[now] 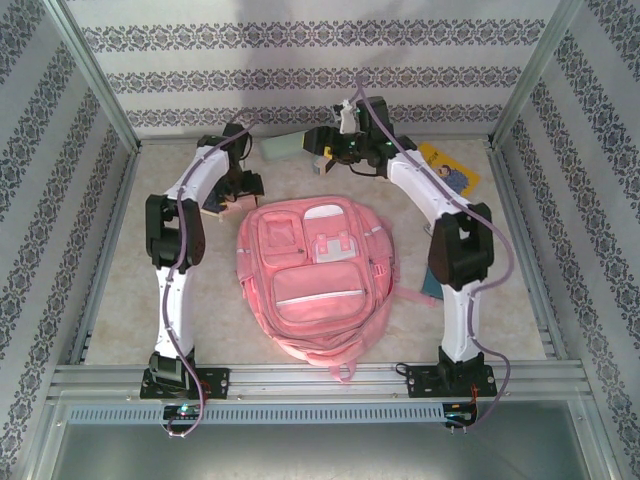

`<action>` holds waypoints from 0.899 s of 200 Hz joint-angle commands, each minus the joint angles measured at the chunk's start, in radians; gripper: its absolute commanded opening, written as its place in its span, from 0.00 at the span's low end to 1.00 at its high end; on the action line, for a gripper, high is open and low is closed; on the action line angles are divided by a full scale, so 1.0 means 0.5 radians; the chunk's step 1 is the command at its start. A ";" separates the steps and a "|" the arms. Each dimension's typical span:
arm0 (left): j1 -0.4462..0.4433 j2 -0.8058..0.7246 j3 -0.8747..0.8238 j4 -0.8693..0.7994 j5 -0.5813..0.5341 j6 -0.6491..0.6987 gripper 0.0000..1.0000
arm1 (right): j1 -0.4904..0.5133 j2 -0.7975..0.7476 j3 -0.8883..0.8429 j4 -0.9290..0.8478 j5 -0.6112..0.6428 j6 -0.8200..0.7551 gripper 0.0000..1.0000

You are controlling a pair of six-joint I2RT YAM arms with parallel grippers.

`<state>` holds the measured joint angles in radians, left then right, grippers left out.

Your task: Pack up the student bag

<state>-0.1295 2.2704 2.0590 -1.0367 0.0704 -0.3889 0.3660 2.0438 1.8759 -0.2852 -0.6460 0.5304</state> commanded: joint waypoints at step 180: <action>-0.029 -2.074 -1.495 0.597 0.511 -0.100 0.53 | 0.800 -0.904 -1.361 -1.143 0.539 -2.167 0.75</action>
<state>-0.1318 1.2457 1.3258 -0.8173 0.2848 -0.4194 0.7536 1.5642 1.2190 -0.8974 -0.4667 -0.5453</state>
